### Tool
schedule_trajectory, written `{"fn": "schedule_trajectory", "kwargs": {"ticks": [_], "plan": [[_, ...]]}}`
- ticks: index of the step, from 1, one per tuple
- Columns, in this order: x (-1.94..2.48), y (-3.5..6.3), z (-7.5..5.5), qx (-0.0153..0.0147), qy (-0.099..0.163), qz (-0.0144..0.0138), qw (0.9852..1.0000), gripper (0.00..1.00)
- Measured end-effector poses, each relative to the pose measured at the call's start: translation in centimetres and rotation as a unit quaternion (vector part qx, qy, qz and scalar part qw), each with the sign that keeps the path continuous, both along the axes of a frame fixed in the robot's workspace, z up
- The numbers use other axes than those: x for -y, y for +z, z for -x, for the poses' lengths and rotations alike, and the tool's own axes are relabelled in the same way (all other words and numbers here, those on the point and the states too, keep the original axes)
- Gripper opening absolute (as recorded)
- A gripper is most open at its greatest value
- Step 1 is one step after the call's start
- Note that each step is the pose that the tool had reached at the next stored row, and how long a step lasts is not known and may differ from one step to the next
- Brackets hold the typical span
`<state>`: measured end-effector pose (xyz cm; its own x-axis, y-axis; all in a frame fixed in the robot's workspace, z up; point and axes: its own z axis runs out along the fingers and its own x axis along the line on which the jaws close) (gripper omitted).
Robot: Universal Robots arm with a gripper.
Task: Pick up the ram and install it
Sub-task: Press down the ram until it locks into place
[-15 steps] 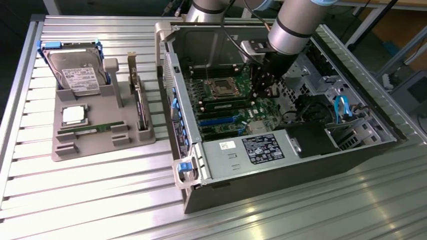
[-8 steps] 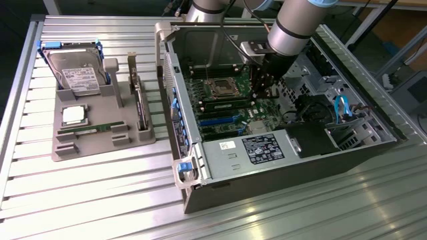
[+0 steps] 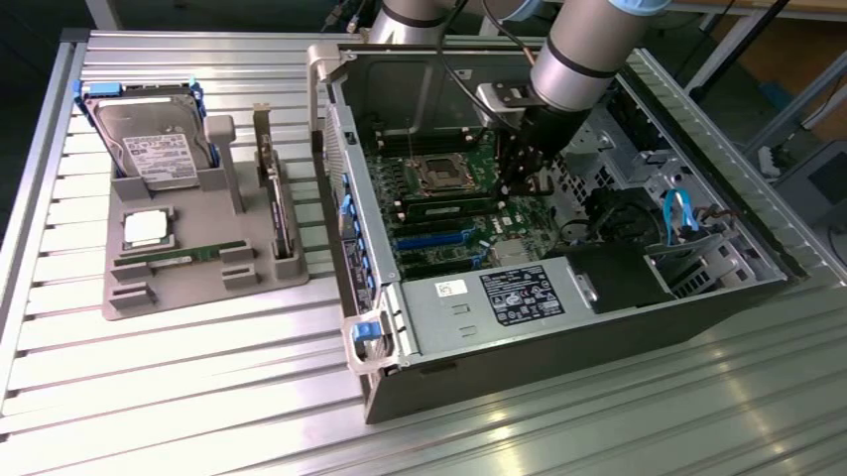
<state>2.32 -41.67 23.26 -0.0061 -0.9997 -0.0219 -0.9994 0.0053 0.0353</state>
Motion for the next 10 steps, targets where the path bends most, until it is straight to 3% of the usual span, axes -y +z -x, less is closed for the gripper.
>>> {"fn": "schedule_trajectory", "kwargs": {"ticks": [10], "plan": [[0.00, -0.13, 0.00, 0.0000, 0.000, -0.0001, 1.0000, 0.10]]}}
